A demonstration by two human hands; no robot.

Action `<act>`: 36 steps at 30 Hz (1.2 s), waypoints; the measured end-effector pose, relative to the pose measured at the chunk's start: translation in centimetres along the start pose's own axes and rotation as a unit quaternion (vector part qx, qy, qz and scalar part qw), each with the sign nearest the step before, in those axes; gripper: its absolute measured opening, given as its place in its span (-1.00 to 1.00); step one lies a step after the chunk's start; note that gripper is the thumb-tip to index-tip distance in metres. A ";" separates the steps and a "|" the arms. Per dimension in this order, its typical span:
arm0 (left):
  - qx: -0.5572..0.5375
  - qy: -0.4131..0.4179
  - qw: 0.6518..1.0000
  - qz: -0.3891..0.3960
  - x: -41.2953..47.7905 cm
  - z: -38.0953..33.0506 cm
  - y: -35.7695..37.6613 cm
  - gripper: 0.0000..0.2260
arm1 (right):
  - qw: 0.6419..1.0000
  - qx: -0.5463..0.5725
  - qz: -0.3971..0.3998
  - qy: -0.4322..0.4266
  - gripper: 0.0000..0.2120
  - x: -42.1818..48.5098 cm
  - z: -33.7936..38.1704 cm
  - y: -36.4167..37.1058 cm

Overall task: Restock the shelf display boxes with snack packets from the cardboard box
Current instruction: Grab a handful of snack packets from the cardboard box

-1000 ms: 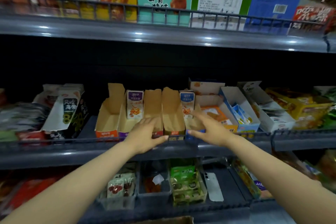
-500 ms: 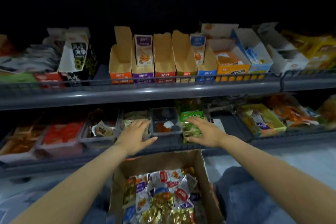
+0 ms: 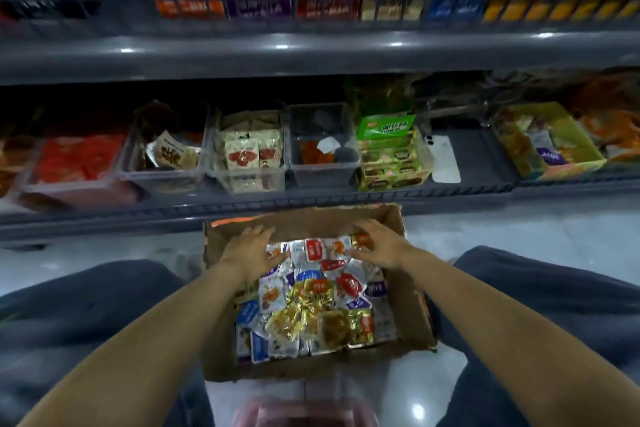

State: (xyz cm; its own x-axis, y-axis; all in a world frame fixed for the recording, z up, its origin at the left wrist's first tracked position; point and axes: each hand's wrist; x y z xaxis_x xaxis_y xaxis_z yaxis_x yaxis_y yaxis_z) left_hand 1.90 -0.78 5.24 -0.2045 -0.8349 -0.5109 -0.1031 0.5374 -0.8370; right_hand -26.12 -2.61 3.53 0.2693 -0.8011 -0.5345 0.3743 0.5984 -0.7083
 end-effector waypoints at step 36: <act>-0.310 -0.111 0.927 0.178 7.7 -0.9 11.5 -0.49 | 0.939 0.257 0.083 0.212 -0.72 7.8 -7.3 10.9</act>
State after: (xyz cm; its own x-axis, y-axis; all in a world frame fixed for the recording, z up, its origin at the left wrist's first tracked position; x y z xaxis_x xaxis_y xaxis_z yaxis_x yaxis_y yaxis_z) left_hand -1.69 -0.91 -8.14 -0.1358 -0.5579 -0.8187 -0.6210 0.6918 -0.3684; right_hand -26.37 -2.28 -11.70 0.0247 -0.5567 -0.8304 0.7665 0.5437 -0.3417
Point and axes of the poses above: each hand's wrist, its own x-axis towards the middle knuckle, its own y-axis out of the palm, z = x × y, and after that the axes turned 2 degrees about y, right-handed
